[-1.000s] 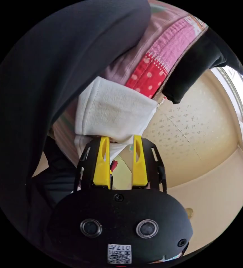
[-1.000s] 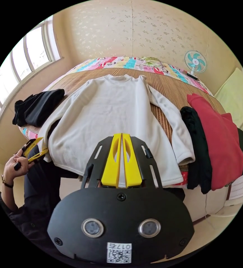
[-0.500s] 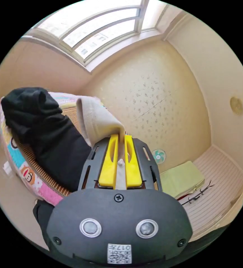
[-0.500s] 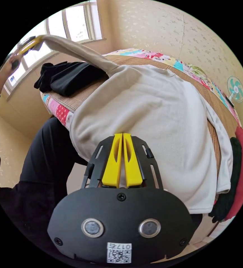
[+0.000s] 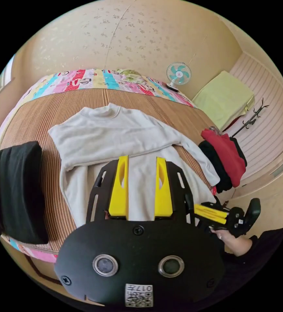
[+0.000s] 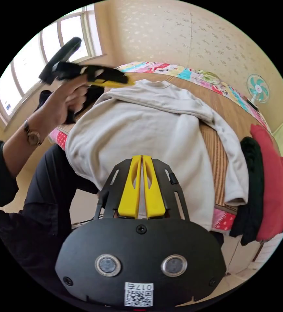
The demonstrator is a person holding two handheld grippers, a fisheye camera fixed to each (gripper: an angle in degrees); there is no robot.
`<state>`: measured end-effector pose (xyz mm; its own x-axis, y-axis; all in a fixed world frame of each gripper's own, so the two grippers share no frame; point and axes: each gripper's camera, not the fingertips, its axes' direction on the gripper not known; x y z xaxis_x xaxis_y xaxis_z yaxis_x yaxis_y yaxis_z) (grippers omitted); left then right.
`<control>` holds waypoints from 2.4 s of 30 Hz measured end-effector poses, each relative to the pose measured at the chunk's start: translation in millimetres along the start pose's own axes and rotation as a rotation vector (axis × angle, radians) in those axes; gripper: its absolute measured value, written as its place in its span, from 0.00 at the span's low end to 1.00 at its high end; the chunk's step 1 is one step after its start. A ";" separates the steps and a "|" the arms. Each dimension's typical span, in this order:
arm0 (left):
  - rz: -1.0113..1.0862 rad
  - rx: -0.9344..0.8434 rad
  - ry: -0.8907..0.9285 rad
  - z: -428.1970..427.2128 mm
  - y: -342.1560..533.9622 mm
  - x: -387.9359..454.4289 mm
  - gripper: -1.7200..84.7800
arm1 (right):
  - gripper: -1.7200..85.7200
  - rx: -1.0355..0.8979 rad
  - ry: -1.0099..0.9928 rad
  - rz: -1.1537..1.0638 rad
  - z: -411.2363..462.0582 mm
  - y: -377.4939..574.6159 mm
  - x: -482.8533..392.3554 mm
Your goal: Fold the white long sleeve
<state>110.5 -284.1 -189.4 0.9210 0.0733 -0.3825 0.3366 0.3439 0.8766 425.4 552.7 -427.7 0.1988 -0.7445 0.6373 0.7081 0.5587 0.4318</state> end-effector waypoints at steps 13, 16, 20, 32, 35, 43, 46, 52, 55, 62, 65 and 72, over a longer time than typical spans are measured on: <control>-0.141 -0.347 -0.319 -21.0 162.3 -7.9 0.12 | 0.04 -0.272 -0.072 0.204 0.1 36.5 19.8; -0.228 -0.280 -0.234 -46.5 177.2 -22.5 0.14 | 0.09 -0.017 0.184 0.308 -53.8 47.4 33.6; -0.234 -0.211 -0.259 -71.0 178.6 -10.1 0.15 | 0.15 0.009 0.436 0.351 -57.5 27.2 92.2; -0.146 -0.144 -0.127 -94.3 183.0 41.4 0.14 | 0.05 0.403 -0.177 0.729 -261.5 37.2 320.8; -0.155 -0.198 -0.082 -84.7 190.1 37.7 0.14 | 0.05 0.407 -0.045 1.001 -263.7 95.6 405.7; -0.183 -0.210 -0.084 -90.1 204.0 29.9 0.15 | 0.15 0.473 -0.354 0.908 -220.1 161.1 338.2; -0.189 -0.225 -0.082 -87.8 199.7 25.9 0.16 | 0.17 0.407 -0.246 0.878 -188.1 136.7 302.9; -0.213 -0.182 -0.107 -105.6 189.6 14.4 0.17 | 0.12 0.388 -0.101 1.256 -155.6 124.0 338.4; -0.248 -0.153 -0.066 -117.0 197.1 -1.1 0.17 | 0.08 0.543 -0.179 1.226 -166.0 92.9 332.2; -0.338 -0.165 -0.046 -125.2 226.6 -38.2 0.17 | 0.08 0.543 -0.467 0.469 -128.0 -128.4 126.8; -0.357 -0.146 -0.063 -133.1 233.8 -43.9 0.17 | 0.10 0.325 -0.588 0.177 -54.2 -164.9 20.2; -0.278 -0.137 -0.217 -142.3 214.8 -50.8 0.16 | 0.10 0.018 -0.248 0.067 40.2 -65.7 -45.6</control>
<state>108.2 -80.7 -23.2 0.8235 -0.2349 -0.5164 0.5634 0.4463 0.6953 342.7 564.6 -459.5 0.0709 -0.5948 0.8007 0.6867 0.6113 0.3933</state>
